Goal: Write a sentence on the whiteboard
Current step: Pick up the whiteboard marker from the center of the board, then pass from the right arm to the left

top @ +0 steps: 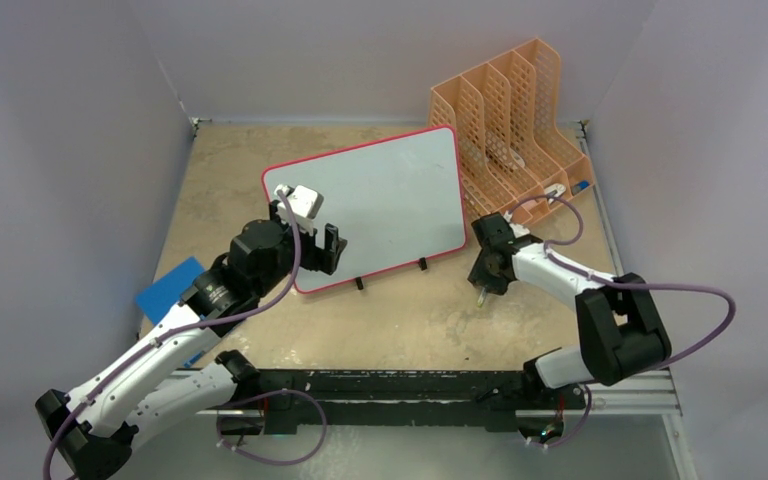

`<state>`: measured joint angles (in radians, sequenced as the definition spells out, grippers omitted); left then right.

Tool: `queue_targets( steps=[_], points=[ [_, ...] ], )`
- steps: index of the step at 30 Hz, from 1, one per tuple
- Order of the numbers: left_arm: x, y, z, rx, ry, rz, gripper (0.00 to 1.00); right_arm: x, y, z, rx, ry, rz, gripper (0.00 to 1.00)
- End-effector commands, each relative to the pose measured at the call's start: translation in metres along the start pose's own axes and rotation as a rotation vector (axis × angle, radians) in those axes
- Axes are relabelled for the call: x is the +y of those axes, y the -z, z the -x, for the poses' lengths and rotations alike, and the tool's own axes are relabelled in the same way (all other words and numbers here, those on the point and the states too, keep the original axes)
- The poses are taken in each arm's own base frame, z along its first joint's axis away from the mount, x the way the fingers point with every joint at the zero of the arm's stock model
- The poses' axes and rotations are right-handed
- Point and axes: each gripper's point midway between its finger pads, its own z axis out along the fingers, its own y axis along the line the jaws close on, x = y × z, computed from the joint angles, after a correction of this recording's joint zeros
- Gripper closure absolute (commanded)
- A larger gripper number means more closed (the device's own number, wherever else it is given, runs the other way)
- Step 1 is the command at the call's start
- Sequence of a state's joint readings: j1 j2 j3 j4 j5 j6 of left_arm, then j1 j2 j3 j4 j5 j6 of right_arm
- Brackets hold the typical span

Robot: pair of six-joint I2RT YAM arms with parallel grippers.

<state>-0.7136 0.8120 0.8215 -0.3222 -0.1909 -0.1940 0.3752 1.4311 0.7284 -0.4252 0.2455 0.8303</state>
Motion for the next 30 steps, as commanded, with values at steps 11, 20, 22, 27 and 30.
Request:
queue_targets(
  steps=[11,20,22,27,30],
  points=[
    [0.0,-0.002,0.012,-0.034,0.005,-0.008,0.2,-0.004,0.001,-0.016,0.005,0.005,-0.067,1.0],
    [-0.022,0.003,0.025,0.022,0.103,-0.099,0.2,0.045,0.061,-0.004,-0.108,0.141,0.079,1.0],
    [-0.03,0.006,0.031,0.031,0.132,-0.13,0.2,0.062,0.077,-0.003,-0.128,0.191,0.156,1.0],
    [-0.043,0.006,0.032,0.101,0.208,-0.169,0.2,0.101,0.119,-0.002,-0.178,0.342,0.357,1.0],
    [-0.049,0.004,0.031,0.133,0.257,-0.185,0.2,0.123,0.144,-0.001,-0.22,0.422,0.478,1.0]
  ],
)
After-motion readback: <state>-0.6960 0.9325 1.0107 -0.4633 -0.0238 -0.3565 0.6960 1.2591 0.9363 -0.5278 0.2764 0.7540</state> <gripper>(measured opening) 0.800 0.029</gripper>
